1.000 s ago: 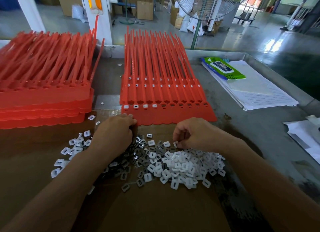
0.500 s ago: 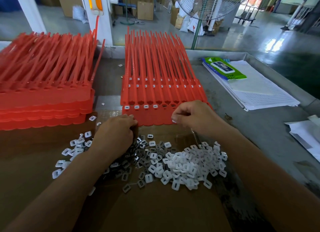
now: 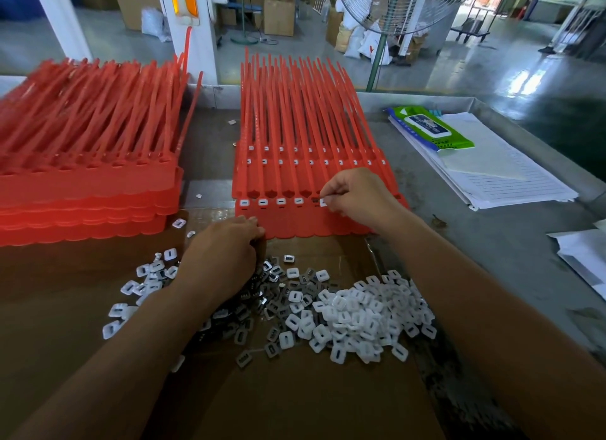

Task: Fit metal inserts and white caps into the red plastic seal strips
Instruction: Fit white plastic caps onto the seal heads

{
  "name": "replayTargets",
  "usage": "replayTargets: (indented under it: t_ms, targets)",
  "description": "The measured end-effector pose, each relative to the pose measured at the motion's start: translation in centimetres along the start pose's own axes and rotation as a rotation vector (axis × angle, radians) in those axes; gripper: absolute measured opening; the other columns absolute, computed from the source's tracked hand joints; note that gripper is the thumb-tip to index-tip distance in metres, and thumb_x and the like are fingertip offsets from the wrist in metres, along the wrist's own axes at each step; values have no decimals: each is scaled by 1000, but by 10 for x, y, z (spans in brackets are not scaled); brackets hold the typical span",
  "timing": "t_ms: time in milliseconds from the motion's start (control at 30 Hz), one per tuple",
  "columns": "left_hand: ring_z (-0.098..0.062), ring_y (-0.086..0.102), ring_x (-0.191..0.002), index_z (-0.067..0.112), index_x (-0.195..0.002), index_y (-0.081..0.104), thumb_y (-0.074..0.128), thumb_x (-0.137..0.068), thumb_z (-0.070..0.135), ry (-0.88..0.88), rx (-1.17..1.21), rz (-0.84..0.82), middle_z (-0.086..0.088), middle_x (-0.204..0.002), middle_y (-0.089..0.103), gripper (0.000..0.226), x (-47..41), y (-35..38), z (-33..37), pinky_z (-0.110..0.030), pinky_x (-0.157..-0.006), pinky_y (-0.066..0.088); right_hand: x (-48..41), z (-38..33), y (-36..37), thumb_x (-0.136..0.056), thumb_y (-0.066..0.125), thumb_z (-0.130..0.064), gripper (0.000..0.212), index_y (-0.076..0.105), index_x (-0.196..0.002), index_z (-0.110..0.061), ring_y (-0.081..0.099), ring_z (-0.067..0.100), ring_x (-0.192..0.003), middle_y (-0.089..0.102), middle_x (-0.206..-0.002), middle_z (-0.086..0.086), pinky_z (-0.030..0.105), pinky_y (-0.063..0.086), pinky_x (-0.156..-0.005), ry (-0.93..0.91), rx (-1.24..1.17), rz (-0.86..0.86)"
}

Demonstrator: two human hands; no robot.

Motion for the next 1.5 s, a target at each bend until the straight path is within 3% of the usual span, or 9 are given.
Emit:
replayTargets:
  t_ms: [200, 400, 600, 833, 1000, 1167, 1300, 1400, 1500]
  targets:
    - [-18, 44, -124, 14, -120, 57, 45, -83, 2, 17, -11, 21, -1, -134, 49, 41, 1, -2, 2, -30, -103, 32, -14, -2, 4, -85, 60, -4, 10, 69, -89, -5, 54, 7, -76, 68, -89, 6, 23, 44, -74, -29, 38, 70]
    - [-20, 47, -120, 14, -118, 59, 45, -82, 3, 23, -18, 27, -2, -131, 52, 40, 2, -4, 3, -32, -100, 34, -19, -4, 8, -85, 58, -6, 14, 71, -90, -9, 50, 1, -82, 69, -100, 3, 14, 36, -71, -51, 169, 53]
    - [-20, 47, -120, 13, -118, 59, 45, -82, 2, 27, -12, 27, -2, -132, 52, 40, 3, -4, 3, -31, -101, 34, -18, -11, 14, -87, 56, -8, 15, 70, -93, -7, 58, 18, -99, 67, -105, 7, 21, 38, -75, -78, 313, -1]
    - [-20, 49, -119, 13, -118, 59, 45, -82, 3, 27, -17, 23, -3, -131, 53, 40, 3, -5, 4, -30, -100, 34, -19, -11, 18, -87, 55, -8, 7, 60, -86, -13, 54, 18, -100, 62, -103, 4, 28, 40, -80, -82, 326, -36]
    - [-20, 48, -119, 14, -119, 58, 45, -82, 3, 18, -22, 18, -3, -131, 52, 41, 3, -4, 4, -31, -100, 34, -25, -4, 16, -83, 62, -6, 23, 56, -68, -24, 58, 14, -97, 65, -97, 0, 24, 43, -81, -13, 214, -11]
    - [-19, 47, -121, 14, -119, 58, 45, -82, 3, 19, -19, 23, -2, -133, 51, 41, 3, -4, 4, -30, -102, 32, -30, 5, 13, -78, 67, -7, 30, 49, -71, -29, 55, 12, -91, 55, -84, -10, 28, 46, -79, 64, 124, 64]
    - [-20, 48, -120, 14, -119, 59, 45, -82, 2, 14, -13, 28, -2, -131, 52, 40, 2, -3, 3, -31, -100, 34, -33, 4, 12, -79, 65, -6, 20, 57, -72, -23, 54, 14, -82, 53, -76, -10, 30, 45, -72, 116, 143, 48]
    - [-20, 49, -119, 14, -117, 60, 46, -82, 2, 12, -9, 35, -2, -130, 54, 40, 2, -3, 3, -31, -99, 36, -34, 1, 11, -80, 60, -4, 12, 67, -90, -7, 60, 22, -87, 64, -90, 5, 38, 52, -81, 141, 176, 65]
    - [-21, 50, -118, 13, -116, 60, 46, -82, 2, 10, -5, 40, -3, -129, 55, 39, 2, -3, 2, -33, -98, 36, -37, 2, 13, -80, 60, -4, 11, 67, -86, -10, 61, 22, -90, 65, -96, 6, 37, 51, -82, 165, 186, 50]
Point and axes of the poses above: each hand's wrist, its own x-axis away from the middle knuckle, its own y-axis out of the palm, z = x × y, the point moved 6 cm from there along -x, towards the middle knuckle
